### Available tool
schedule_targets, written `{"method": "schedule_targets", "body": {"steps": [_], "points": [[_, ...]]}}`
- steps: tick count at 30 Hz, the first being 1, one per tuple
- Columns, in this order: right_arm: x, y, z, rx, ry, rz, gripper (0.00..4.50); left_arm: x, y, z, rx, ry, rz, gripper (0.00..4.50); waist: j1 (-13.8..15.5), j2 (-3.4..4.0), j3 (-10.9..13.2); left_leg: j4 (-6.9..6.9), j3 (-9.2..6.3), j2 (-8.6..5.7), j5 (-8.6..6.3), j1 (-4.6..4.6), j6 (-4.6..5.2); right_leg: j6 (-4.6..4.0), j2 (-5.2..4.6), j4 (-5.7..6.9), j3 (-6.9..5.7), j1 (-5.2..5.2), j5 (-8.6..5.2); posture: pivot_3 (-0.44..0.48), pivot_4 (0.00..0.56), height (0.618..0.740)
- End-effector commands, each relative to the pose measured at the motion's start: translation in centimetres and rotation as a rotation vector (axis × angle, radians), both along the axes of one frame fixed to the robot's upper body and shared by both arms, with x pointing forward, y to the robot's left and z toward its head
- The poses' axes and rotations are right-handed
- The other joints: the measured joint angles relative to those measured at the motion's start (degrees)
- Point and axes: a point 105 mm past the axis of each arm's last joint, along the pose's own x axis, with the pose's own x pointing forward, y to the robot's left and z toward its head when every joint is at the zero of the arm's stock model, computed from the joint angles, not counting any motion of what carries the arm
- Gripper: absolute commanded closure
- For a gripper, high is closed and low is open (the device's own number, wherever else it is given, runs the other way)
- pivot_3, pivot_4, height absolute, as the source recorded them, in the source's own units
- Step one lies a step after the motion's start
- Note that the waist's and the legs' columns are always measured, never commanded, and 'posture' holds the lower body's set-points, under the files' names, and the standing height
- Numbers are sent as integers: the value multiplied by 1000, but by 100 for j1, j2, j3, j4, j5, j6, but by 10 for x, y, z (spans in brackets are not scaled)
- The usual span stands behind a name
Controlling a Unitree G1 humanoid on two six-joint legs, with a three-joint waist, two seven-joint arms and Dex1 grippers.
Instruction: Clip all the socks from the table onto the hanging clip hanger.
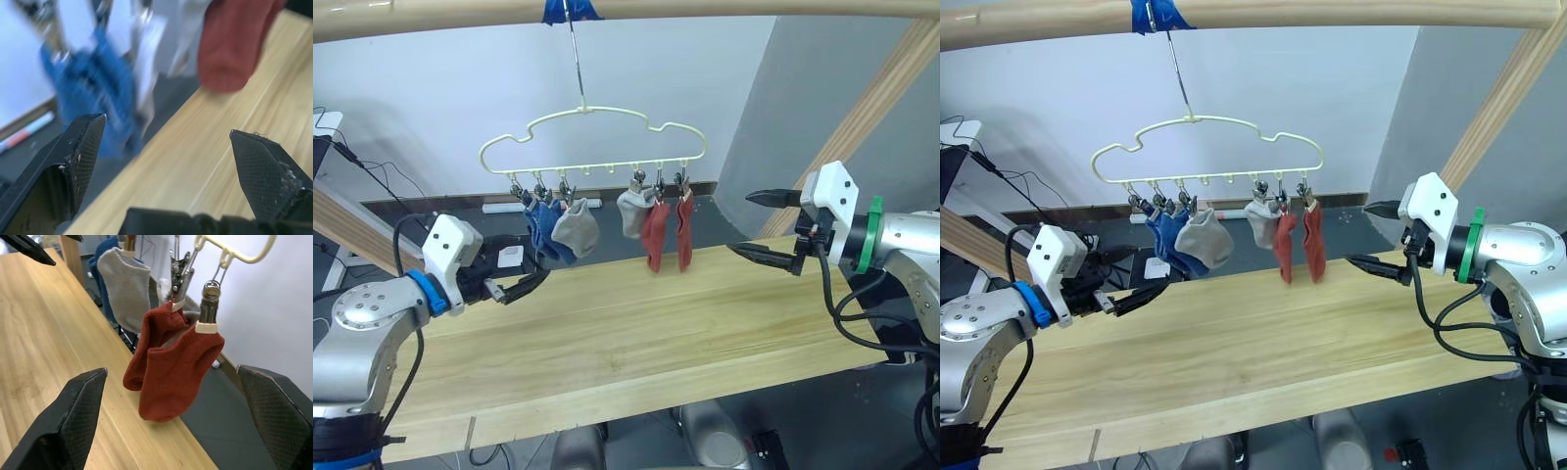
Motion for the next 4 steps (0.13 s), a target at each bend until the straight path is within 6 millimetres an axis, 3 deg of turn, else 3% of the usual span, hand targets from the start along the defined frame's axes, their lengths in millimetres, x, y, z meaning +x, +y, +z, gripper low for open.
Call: {"method": "schedule_targets", "body": {"steps": [1,4], "points": [[0,-2,15,-19,-68,24,38,0,16,14,16,-50,63,0,19,-1,-37,1,1,1,0,2,0,-1,0,2,-1,0,0,-149,110,735],[2,-1,16,-20,-75,32,38,1,15,11,10,-44,57,0,50,1,-91,1,1,3,0,4,0,-1,2,6,-3,-1,1,-143,103,735]]}}
